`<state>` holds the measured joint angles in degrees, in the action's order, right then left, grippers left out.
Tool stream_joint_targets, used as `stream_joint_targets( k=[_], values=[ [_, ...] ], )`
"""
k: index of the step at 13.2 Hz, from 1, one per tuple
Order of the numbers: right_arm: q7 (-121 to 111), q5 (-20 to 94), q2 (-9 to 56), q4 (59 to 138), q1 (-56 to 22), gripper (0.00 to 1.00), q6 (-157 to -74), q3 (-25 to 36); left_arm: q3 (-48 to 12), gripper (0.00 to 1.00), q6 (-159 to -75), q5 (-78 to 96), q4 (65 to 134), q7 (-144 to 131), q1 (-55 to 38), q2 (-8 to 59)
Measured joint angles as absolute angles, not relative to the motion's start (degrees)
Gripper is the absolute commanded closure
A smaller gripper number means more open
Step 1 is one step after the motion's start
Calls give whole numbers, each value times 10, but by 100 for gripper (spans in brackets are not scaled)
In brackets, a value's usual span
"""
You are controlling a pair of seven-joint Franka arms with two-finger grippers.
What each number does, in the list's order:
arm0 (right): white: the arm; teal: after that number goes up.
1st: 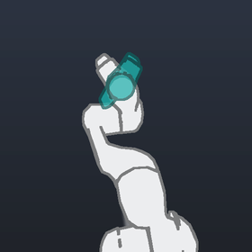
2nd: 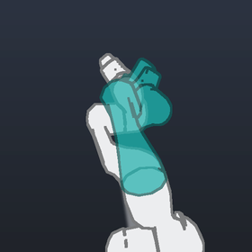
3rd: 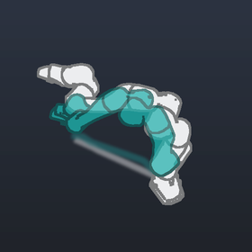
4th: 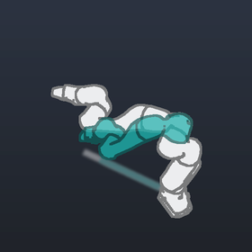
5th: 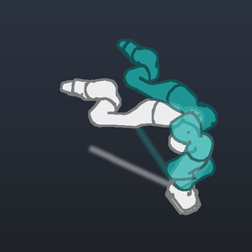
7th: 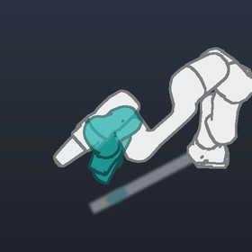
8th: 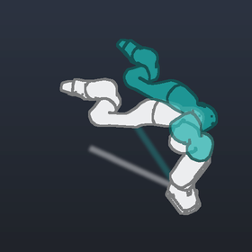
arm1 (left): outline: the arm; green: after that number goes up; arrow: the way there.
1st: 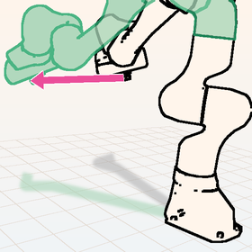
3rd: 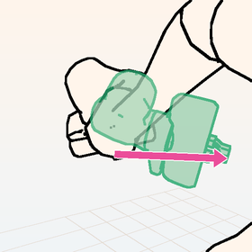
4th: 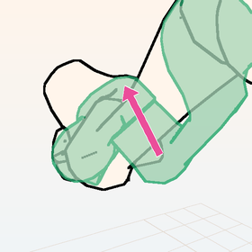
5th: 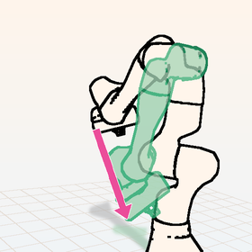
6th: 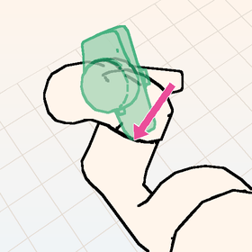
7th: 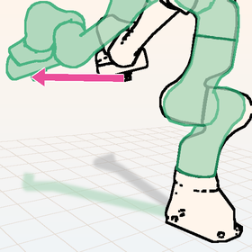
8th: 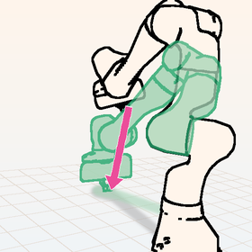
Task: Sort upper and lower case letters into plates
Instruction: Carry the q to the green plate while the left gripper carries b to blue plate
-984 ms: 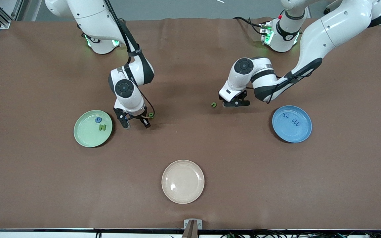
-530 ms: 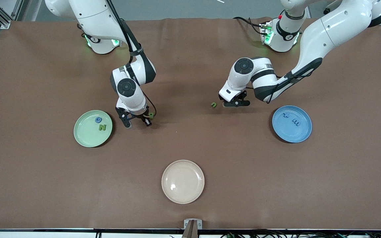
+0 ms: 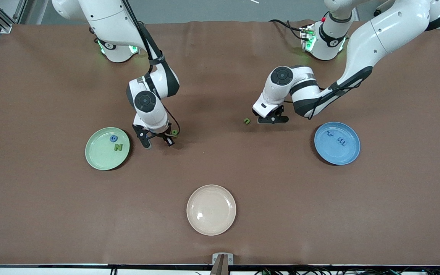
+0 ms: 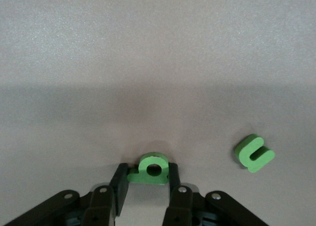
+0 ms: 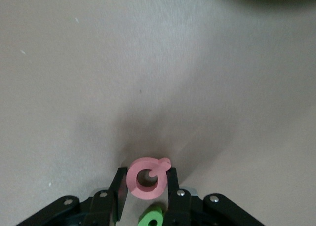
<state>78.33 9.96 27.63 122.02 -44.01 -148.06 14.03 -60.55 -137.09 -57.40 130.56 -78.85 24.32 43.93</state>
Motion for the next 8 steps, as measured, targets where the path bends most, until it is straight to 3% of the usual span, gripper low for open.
stream_joint_targets(
  k=[5, 8],
  values=[
    [495, 100, 208, 1205, -364, 99, -1355, 148, -596, 80, -1364, -575, 1271, -752, 251, 439],
    [371, 100, 180, 1211, -319, 99, -1329, 148, -596, 80, -1348, -573, 1224, -705, 268, 438]
  ],
)
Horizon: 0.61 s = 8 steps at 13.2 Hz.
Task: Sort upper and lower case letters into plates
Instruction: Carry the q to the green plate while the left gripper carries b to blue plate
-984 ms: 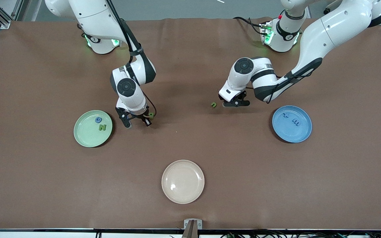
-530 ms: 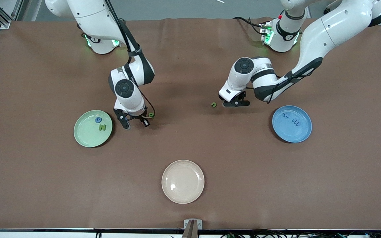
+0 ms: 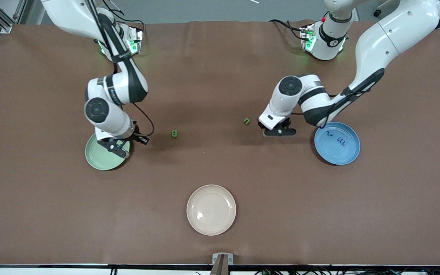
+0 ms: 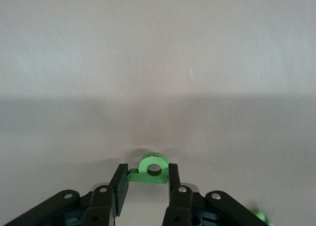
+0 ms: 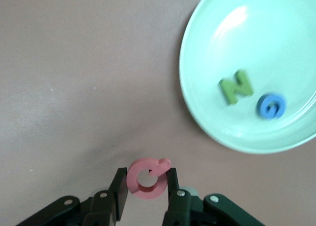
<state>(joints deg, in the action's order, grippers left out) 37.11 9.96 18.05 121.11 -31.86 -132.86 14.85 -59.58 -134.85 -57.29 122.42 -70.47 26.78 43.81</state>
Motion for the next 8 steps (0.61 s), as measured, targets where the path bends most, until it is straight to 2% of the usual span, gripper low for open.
stream_joint_targets(
  k=[2, 6, 8],
  values=[
    [294, 100, 172, 1224, -292, 99, -1328, 149, -601, 80, -1324, -566, 1197, -651, 297, 437],
    [113, 99, 167, 1252, -203, 99, -1331, 150, -669, 80, -1253, -562, 1190, -498, 458, 436],
    [40, 99, 167, 1259, -163, 99, -1339, 151, -675, 80, -1250, -561, 1192, -426, 518, 436]
  ],
)
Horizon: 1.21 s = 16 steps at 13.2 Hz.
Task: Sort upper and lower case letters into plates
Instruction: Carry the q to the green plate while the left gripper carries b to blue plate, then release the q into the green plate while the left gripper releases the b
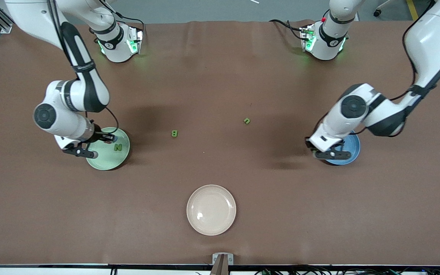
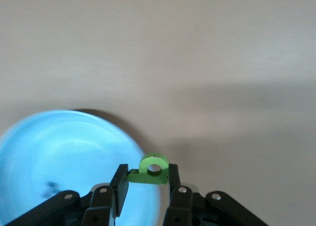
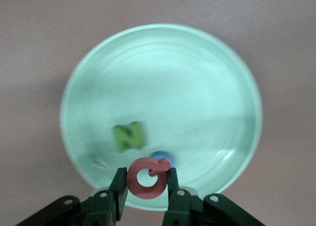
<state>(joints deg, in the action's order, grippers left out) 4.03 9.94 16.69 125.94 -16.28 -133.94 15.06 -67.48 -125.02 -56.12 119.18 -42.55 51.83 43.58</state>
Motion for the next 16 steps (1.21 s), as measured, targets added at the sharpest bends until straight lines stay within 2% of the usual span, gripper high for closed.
stream_joint_targets(
  k=[5, 13, 14, 15, 16],
  values=[
    [-20, 99, 168, 1315, -142, 98, -1446, 148, -660, 78, -1248, -561, 1202, -332, 567, 437],
    [-22, 99, 203, 1326, -142, 95, -1492, 146, -622, 76, -1248, -561, 1221, -324, 564, 450],
    [-22, 99, 208, 1326, -142, 93, -1497, 146, -618, 76, -1248, -561, 1221, -323, 564, 452],
    [-22, 99, 211, 1326, -142, 77, -1500, 146, -616, 75, -1248, -561, 1221, -322, 564, 454],
    [-22, 99, 213, 1326, -142, 34, -1501, 146, -615, 74, -1248, -561, 1221, -321, 563, 454]
  ],
)
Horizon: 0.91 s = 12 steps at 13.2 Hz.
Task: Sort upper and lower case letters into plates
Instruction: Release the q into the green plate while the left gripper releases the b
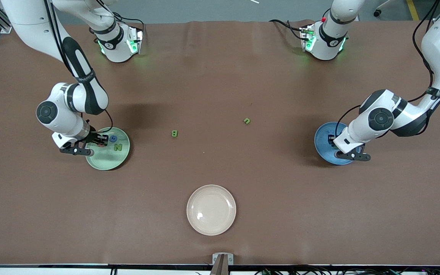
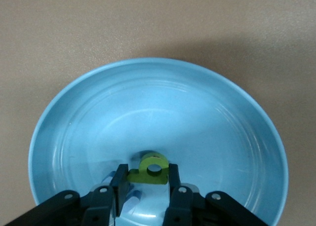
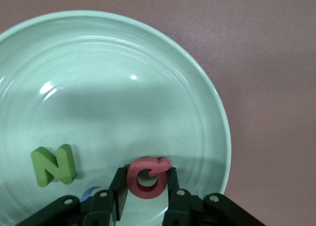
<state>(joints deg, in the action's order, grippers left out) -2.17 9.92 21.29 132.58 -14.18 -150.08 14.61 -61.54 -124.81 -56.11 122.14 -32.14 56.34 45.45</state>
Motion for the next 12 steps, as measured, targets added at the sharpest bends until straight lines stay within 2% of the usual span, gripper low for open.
stream_joint_targets(
  k=[1, 3, 5, 6, 7, 10, 12],
  values=[
    [-22, 99, 213, 1326, -142, 0, -1501, 146, -615, 73, -1248, -561, 1222, -321, 562, 455],
    [-21, 100, 213, 1325, -141, 0, -1501, 146, -614, 62, -1248, -561, 1222, -321, 557, 455],
    [-21, 100, 213, 1323, -141, 0, -1499, 147, -613, 18, -1248, -561, 1221, -321, 554, 455],
    [-20, 100, 211, 1318, -141, 0, -1492, 147, -613, 6, -1248, -561, 1221, -321, 554, 455],
    [-14, 100, 206, 1310, -141, 0, -1471, 146, -613, 1, -1248, -561, 1221, -321, 554, 455],
    [43, 100, 166, 1270, -150, 0, -1360, 138, -623, 1, -1234, -547, 1214, -321, 556, 455],
    [83, 100, 140, 1262, -188, 0, -1334, 133, -663, 1, -1167, -512, 1198, -321, 559, 454]
  ],
)
